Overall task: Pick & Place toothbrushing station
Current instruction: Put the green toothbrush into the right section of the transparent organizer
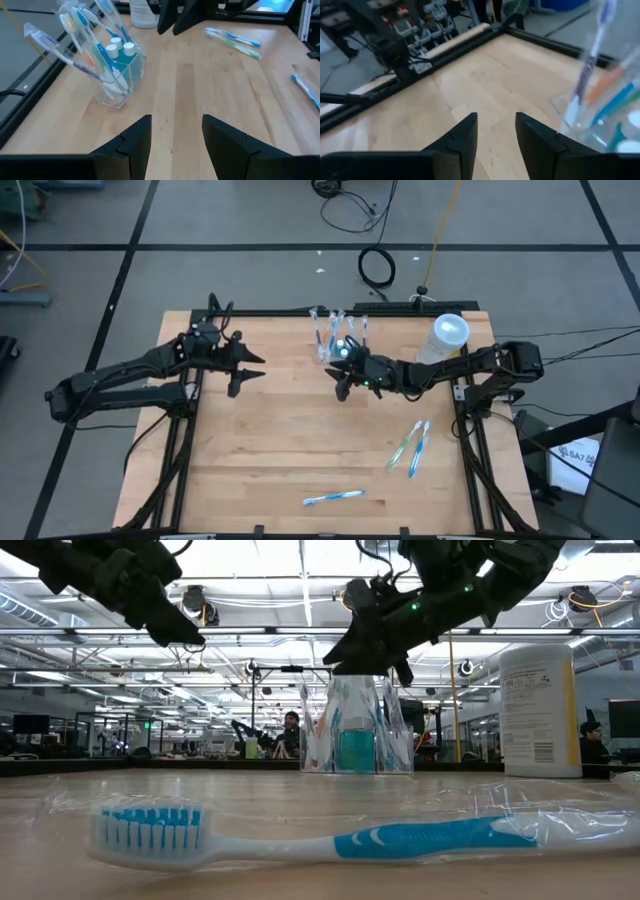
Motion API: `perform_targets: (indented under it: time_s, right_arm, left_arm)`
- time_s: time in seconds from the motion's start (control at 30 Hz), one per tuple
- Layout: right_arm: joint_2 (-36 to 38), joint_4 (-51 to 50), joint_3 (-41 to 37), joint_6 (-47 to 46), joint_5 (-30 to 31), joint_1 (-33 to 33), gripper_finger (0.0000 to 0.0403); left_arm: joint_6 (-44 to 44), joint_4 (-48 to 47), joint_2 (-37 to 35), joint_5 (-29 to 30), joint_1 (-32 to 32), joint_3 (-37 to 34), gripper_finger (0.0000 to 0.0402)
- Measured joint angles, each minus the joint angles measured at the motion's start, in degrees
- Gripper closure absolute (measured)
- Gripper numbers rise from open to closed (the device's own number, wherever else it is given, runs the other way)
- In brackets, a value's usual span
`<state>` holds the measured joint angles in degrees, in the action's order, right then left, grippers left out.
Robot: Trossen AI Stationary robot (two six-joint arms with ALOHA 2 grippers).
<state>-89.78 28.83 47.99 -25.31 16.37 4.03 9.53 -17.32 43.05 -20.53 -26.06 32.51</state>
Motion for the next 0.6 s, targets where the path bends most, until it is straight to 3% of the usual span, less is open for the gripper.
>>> perform_targets:
  time_s: [0.17, 0.37, 0.6]
  right_arm:
    - [-0.04, -1.53, 0.00, -3.05, -0.39, -0.24, 0.0275]
    - [6.29, -9.16, 0.07, -4.64, -8.92, -0.41, 0.0275]
    - [18.29, -27.10, 0.02, -8.95, -3.08, -4.07, 0.0275]
  left_arm:
    - [0.57, 1.30, 0.02, -0.01, 0.00, 0.00, 0.0220]
    - [2.16, 1.24, 0.02, 0.06, -0.05, 0.00, 0.0220]
    - [2.33, 1.24, 0.04, 0.07, -0.04, 0.00, 0.0220]
